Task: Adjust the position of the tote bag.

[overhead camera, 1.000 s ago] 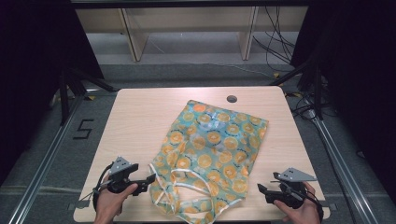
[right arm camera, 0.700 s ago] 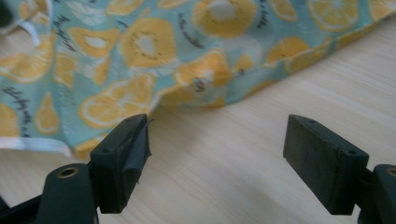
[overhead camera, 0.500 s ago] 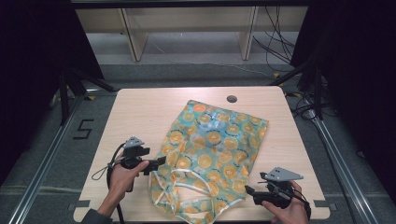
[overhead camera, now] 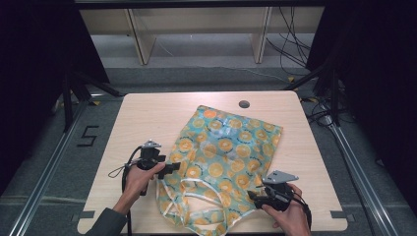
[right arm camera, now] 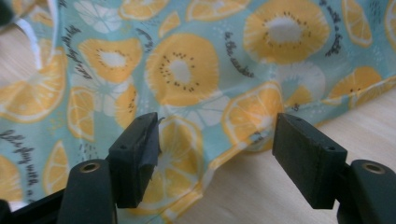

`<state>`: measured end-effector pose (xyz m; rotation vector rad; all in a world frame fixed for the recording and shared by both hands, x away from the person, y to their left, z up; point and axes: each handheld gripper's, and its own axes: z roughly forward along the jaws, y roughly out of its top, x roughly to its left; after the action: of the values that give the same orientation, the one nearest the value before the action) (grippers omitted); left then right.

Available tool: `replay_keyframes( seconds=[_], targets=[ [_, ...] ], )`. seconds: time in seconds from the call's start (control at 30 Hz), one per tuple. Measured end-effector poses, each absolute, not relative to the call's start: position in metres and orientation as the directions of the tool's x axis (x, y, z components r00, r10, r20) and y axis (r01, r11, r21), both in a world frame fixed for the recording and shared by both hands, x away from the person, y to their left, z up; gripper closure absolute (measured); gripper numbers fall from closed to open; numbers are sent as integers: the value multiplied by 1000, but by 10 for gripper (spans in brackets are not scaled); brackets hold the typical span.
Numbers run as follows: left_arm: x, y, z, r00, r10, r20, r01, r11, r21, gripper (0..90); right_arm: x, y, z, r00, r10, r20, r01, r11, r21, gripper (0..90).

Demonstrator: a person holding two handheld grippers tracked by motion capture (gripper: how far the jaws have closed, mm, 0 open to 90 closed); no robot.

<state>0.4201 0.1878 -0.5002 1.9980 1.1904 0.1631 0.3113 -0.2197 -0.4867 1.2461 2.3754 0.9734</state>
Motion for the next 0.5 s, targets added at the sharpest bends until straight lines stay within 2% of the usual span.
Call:
replay_keyframes(
  seconds=[0.07, 0.1, 0.17, 0.23, 0.27, 0.37, 0.5],
  targets=[
    [423, 186, -505, 536, 795, -286, 698, -226, 679, 286, 317, -222, -492, -600, 799, 44, 606, 418, 677, 402],
    [424, 187, -506, 558, 784, -273, 691, -255, 677, 324, 317, -222, -491, -593, 804, 53, 623, 416, 662, 423],
    [425, 185, -508, 580, 771, -262, 674, -274, 686, 446, 320, -224, -493, -625, 781, 12, 591, 463, 661, 522],
    [424, 183, -510, 599, 759, -256, 652, -275, 707, 560, 321, -223, -493, -630, 776, 22, 597, 466, 653, 613],
    [424, 183, -509, 618, 750, -236, 643, -310, 700, 672, 322, -223, -494, -649, 761, 4, 586, 496, 641, 693],
    [422, 180, -510, 638, 732, -240, 628, -314, 712, 820, 324, -224, -494, -676, 737, -20, 549, 522, 653, 835],
    [415, 173, -508, 668, 703, -242, 617, -343, 708, 881, 329, -229, -492, -689, 724, -49, 529, 548, 648, 899]
  ],
)
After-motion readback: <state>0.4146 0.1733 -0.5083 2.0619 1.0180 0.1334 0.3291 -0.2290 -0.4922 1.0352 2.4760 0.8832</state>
